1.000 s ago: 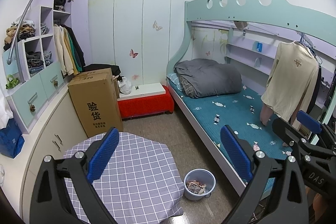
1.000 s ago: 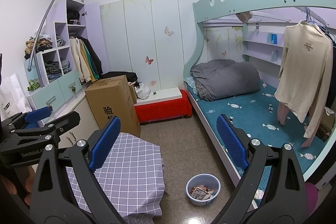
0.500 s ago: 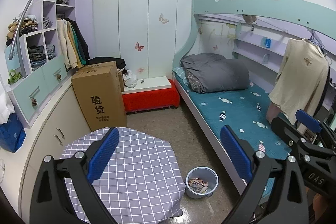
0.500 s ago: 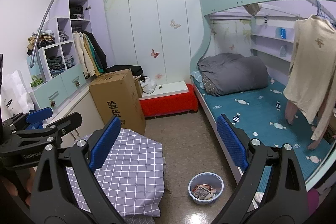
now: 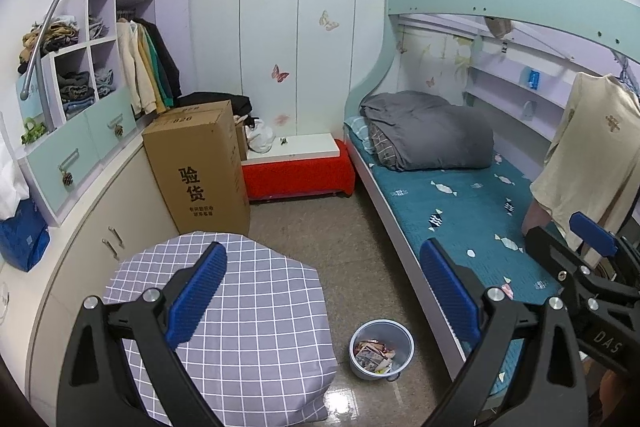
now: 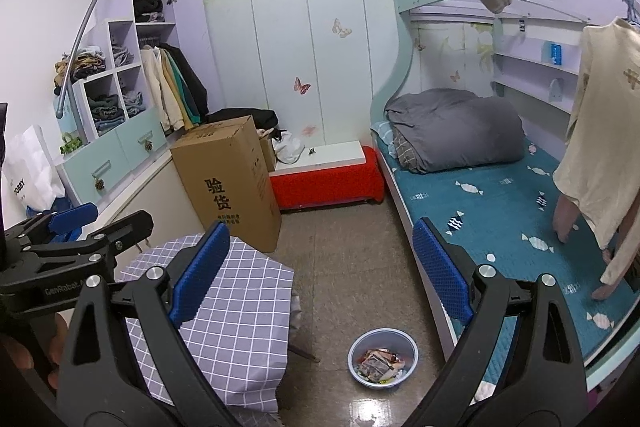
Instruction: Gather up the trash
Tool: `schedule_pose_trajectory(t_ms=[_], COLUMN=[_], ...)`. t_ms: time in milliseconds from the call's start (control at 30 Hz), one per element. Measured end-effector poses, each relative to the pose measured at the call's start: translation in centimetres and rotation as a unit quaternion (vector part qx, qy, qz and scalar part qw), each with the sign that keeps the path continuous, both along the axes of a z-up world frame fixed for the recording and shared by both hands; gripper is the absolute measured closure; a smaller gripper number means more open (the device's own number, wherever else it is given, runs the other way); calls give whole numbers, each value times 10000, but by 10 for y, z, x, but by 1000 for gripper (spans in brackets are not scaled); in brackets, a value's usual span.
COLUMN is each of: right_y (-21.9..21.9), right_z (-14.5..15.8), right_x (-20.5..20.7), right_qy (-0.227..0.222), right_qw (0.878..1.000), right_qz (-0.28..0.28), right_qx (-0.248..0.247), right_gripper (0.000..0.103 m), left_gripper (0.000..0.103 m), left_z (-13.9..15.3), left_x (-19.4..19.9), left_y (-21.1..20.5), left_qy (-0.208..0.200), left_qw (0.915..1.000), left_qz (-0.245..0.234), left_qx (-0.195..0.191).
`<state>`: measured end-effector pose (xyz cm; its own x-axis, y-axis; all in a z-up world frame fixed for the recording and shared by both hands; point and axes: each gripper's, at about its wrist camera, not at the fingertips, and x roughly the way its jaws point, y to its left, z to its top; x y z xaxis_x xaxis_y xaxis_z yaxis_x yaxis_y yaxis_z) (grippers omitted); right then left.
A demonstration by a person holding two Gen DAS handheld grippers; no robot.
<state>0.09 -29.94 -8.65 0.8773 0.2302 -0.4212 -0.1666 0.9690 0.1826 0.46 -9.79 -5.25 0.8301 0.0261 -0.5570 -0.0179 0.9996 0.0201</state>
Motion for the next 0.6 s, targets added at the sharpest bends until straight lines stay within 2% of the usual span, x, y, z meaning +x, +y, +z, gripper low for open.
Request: schedule_pose_trajectory(t_ms=[333,600], right_y=[6,41], right_z=[-13,-26], right_x=[22,50], right_qy=[255,554], right_qw=[9996,9984], right_qz=[99,116], right_qx=[10,-54], right_gripper=[12,12], left_gripper=[8,8], left_z=[-12,-27], left_x=[23,44], left_y=[6,43], left_qy=[228,456], left_qw=[9997,9988], left_qz=[96,167], left_qx=[-7,-58])
